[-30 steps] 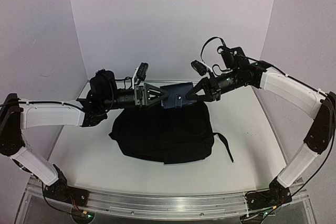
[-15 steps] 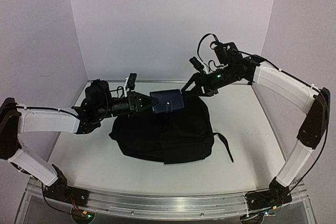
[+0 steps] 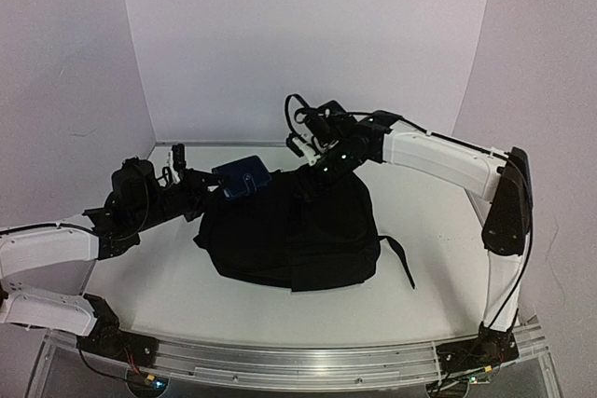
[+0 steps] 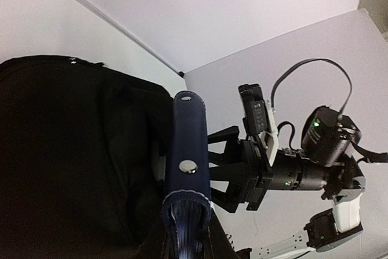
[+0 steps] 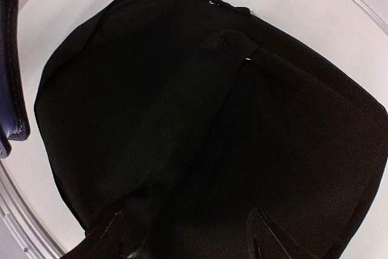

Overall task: Pack the student bag
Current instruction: Place the personal item in the student bag.

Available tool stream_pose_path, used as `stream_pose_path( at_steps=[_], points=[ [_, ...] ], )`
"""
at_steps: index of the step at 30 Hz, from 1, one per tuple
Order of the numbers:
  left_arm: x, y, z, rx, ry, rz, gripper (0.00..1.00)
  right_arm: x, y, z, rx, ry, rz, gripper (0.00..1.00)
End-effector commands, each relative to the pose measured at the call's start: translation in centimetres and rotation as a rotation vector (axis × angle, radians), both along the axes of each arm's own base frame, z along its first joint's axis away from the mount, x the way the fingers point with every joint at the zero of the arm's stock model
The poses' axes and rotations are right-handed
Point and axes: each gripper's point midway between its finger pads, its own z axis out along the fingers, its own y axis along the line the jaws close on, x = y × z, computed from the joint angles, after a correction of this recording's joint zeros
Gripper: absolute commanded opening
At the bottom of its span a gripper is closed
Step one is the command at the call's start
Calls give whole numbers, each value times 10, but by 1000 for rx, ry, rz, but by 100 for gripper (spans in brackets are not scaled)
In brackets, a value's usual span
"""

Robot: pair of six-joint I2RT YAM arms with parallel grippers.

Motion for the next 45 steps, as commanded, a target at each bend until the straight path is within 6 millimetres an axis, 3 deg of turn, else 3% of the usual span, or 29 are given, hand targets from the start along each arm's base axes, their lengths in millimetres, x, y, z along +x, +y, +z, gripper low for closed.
stream_pose_path(
  at_steps=[1, 5, 8, 15, 18, 32, 38, 45],
  points=[
    [3, 15, -15, 4, 53, 80, 0, 14, 2, 0, -117, -110, -22, 66],
    [1, 14, -21, 16, 67, 72, 0, 20, 4, -9, -186, -152, -37, 64],
    [0, 11, -26, 19, 75, 52, 0, 22, 1, -12, -207, -164, -52, 56],
    [0, -7, -32, -16, 71, -27, 0, 23, -4, 7, -199, -198, -70, 12],
    [1, -19, -34, -46, 63, -79, 0, 16, -1, 22, -148, -189, -46, 0],
    [16, -67, -30, -161, 22, -252, 0, 1, 13, 68, -14, -203, 45, 0],
    [24, -92, -20, -225, -7, -342, 0, -6, 20, 67, 17, -173, 79, 0],
    [36, -117, -27, -277, 23, -408, 0, -8, 21, 72, 36, -166, 83, 0]
  ],
)
